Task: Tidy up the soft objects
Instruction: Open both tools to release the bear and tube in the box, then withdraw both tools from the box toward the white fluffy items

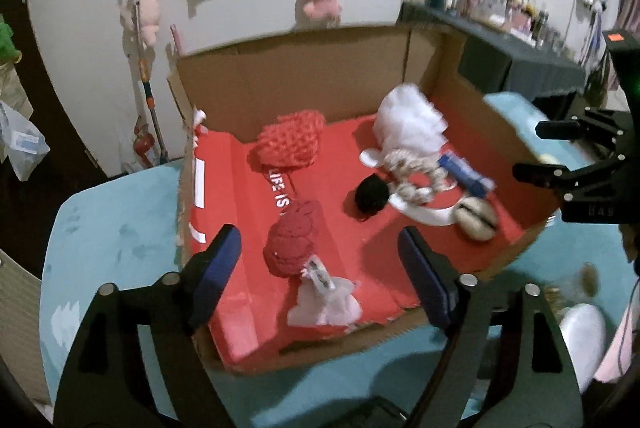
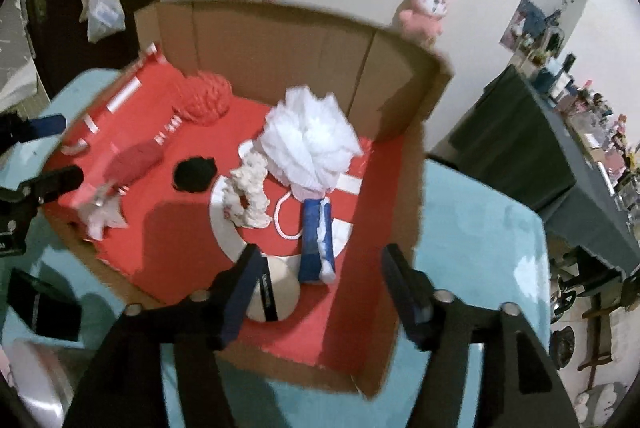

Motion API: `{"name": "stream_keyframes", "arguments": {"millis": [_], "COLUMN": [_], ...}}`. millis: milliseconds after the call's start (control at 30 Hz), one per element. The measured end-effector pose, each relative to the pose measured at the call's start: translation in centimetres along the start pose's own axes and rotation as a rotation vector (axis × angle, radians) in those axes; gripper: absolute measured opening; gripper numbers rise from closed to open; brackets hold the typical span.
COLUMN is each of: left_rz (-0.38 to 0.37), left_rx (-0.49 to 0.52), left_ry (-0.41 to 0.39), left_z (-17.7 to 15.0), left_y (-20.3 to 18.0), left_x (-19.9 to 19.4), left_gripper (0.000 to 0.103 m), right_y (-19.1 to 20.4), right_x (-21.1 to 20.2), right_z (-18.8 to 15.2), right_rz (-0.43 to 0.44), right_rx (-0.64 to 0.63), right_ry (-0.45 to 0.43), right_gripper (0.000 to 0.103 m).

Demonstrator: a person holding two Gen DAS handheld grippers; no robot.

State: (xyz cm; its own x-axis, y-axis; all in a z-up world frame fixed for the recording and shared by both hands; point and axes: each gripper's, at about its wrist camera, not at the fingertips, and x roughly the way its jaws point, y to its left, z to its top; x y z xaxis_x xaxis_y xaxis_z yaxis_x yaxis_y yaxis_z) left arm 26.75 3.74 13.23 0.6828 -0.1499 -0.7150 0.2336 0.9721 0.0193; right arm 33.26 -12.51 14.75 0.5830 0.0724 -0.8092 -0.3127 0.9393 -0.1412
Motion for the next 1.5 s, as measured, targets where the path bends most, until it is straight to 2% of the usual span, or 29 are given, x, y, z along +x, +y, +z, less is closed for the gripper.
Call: {"name": "stream_keyframes", "arguments": {"millis": [100, 200, 367, 467, 567, 767, 933, 1100, 1500], "left_rz": [-0.003, 0.002, -0.013, -0.035, -0.025, -0.009, 0.021, 0.011, -0.002], "left_rx": [-0.011, -0.019, -0.058, -0.085, -0.083, -0.102, -0.098, -0.106, -0.105], "left_ry": [-0.055, -0.118, -0.213, -0.263, -0.305, -0.328, -0.311, -0.275, -0.16], "left_z": [-0.6, -1.5, -3.8, -5.8, -8.1, -12.1, -14.5, -16.8, -19.6], "left_y": [-0.7, -1.6, -2.8, -3.7, -4.8, -6.6, -7.9, -8.4, -8.9], "left_x": [-2.6, -5.0, -9.4, -11.7, -13.5, -14.6, -14.1, -12.9, -9.2], "left_gripper": [0.083, 0.093, 0.095, 0.098, 0.099, 0.099, 0.099, 0.099, 0.099], "right_y": [0.0, 0.1, 1.2, 2.1, 3.2, 4.9, 6.0, 6.6, 7.4], "right_x": [-3.4, -6.6, -12.5, -15.4, -17.6, -18.8, -17.7, -15.9, -11.2], "right_z": [-0.8, -1.9, -5.0, -7.4, -10.3, -15.2, -18.0, -20.2, -22.3], "right_rz": [0.004, 0.013, 0.02, 0.026, 0.026, 0.026, 0.027, 0.048, 0.111], "right_rx": [0.023, 0.035, 0.039, 0.048, 0.059, 0.099, 0.125, 0.16, 0.206], "right_ry": [-0.074, -0.153, -0.294, -0.371, -0.439, -0.505, -0.501, -0.467, -0.377], "right_gripper": [0.077, 0.087, 0.103, 0.103, 0.103, 0.103, 0.103, 0.103, 0.103]}}
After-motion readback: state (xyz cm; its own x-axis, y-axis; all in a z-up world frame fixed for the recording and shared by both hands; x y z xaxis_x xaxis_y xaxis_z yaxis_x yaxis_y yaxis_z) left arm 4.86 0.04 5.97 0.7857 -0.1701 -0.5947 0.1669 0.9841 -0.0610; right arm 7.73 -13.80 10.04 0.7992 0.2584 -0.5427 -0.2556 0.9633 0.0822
